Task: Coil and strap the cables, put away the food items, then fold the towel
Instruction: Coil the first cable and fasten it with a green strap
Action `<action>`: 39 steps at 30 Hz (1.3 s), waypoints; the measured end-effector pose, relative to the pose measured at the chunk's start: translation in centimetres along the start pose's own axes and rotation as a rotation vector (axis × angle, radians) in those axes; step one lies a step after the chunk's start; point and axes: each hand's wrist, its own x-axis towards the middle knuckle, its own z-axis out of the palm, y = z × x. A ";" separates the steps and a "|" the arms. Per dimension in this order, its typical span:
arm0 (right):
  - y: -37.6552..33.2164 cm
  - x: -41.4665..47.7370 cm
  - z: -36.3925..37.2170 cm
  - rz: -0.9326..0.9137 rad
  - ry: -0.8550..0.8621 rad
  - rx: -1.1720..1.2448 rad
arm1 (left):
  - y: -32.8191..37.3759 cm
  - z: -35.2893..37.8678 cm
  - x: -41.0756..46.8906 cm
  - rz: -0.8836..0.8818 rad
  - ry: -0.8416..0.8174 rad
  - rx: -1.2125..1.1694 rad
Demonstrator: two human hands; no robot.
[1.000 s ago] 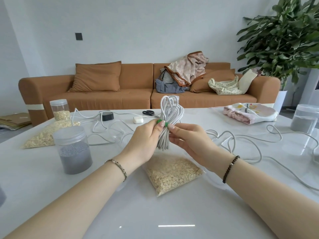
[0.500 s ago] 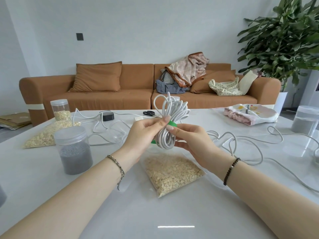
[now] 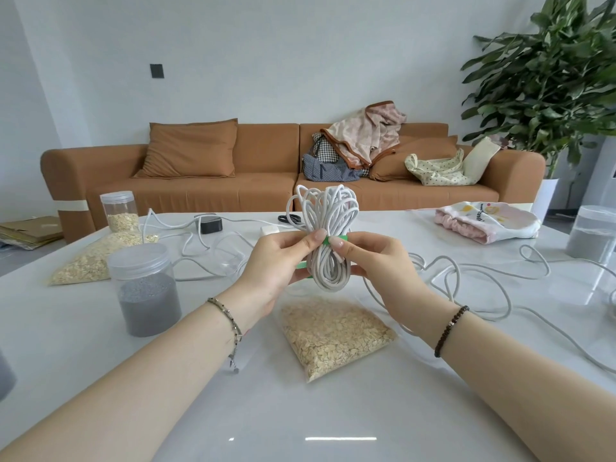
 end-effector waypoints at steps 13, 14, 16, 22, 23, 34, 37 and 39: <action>-0.2 -0.2 0.5 0.031 0.088 0.093 | -1.1 0.4 -0.5 0.048 -0.040 0.164; -0.3 -0.3 0.6 0.010 0.092 0.081 | -1.1 0.4 -0.6 0.043 -0.041 0.176; -0.6 -0.5 0.8 -0.038 0.097 0.061 | -0.8 0.5 -1.0 0.033 -0.029 0.168; -1.9 -1.0 1.5 -0.194 0.080 -0.065 | 2.8 -0.1 -2.4 0.098 0.056 0.298; -2.1 -1.2 1.3 -0.220 0.071 -0.094 | 3.3 -0.1 -2.7 0.093 0.059 0.309; -3.9 -5.6 9.3 0.061 -0.361 -0.346 | 5.5 -8.1 -11.4 -0.350 0.198 0.559; -3.6 -7.1 11.3 0.170 -0.391 -0.387 | 5.4 -9.4 -12.3 -0.435 0.175 0.792; -3.0 -8.0 12.2 0.204 -0.416 -0.433 | 5.4 -9.9 -12.8 -0.431 0.166 0.933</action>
